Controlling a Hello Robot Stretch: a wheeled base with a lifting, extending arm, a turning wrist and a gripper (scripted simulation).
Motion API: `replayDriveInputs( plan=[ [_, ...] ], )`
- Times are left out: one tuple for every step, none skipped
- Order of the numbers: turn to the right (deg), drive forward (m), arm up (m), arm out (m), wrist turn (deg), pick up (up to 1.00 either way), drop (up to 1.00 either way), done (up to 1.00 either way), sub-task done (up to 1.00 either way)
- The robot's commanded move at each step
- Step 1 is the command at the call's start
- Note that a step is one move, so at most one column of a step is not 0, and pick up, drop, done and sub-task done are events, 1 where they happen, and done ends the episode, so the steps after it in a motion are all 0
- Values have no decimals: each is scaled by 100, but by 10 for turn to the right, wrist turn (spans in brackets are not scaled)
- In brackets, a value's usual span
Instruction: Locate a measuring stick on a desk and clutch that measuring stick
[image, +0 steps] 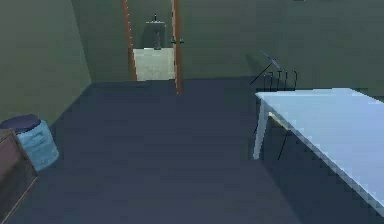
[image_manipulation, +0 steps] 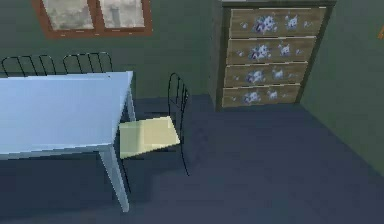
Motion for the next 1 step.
replayDriveInputs(
  plan=[
    [0,10,0,0,0,0,0,0,0]
  ],
)
